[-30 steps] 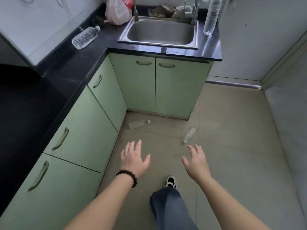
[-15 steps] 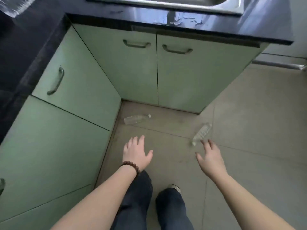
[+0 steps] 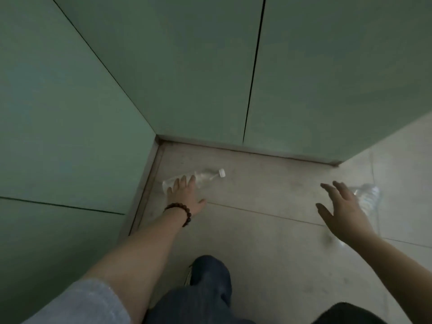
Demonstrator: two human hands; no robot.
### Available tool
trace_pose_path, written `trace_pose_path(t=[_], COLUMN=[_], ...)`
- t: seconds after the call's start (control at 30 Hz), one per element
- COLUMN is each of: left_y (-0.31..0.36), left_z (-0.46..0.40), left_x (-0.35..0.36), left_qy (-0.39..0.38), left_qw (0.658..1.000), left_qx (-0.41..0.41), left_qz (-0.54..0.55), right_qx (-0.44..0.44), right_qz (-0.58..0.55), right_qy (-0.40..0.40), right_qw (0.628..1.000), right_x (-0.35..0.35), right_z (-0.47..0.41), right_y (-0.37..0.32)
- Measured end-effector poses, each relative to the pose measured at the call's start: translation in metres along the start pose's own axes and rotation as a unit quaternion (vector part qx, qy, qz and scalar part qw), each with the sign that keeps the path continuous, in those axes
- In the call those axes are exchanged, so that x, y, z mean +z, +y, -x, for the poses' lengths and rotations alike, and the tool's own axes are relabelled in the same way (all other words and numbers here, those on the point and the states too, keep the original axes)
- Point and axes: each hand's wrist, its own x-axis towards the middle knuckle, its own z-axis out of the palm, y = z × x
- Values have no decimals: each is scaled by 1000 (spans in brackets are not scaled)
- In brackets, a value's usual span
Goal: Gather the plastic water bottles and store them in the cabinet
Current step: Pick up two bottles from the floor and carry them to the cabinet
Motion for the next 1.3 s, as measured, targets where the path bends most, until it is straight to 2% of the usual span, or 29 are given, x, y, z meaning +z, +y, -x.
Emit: trace_pose_path(t=[0.17,0.33,0.47,0.57,0.67,0.77,0.87,0.97,1.1,1.2,1.3], left_y=[-4,-1,11,41,85,122,146,153,148,146,144], left_z=[-72,-106,-108,-97,-81,-63,-46,-33,-24,-17,-17], left_x=[33,44,51,60,65,63,60,62,65,65,67], left_qy=[-8,22,51,55,35,19,6,-15,-31,-44,-65], left_qw=[999,997,996,993,985,973,959,952,951,948,949], left_qx=[19,22,41,97,168,221,247,255,245,229,202], left_qz=[-29,-65,-52,-38,-24,61,140,170,184,215,233], right_qx=[8,21,34,35,0,-45,-96,-126,-116,-23,52], right_qz=[-1,-1,29,101,223,306,361,375,333,248,187], right_qy=[18,43,26,-17,-90,-140,-170,-175,-119,-74,-17], right_qw=[1000,999,999,994,971,941,912,902,928,966,981], right_x=[25,12,0,-6,-4,7,23,36,48,65,86], right_z=[-25,-32,-30,-32,-41,-55,-69,-76,-81,-80,-76], right_y=[26,59,103,139,163,172,177,187,193,178,162])
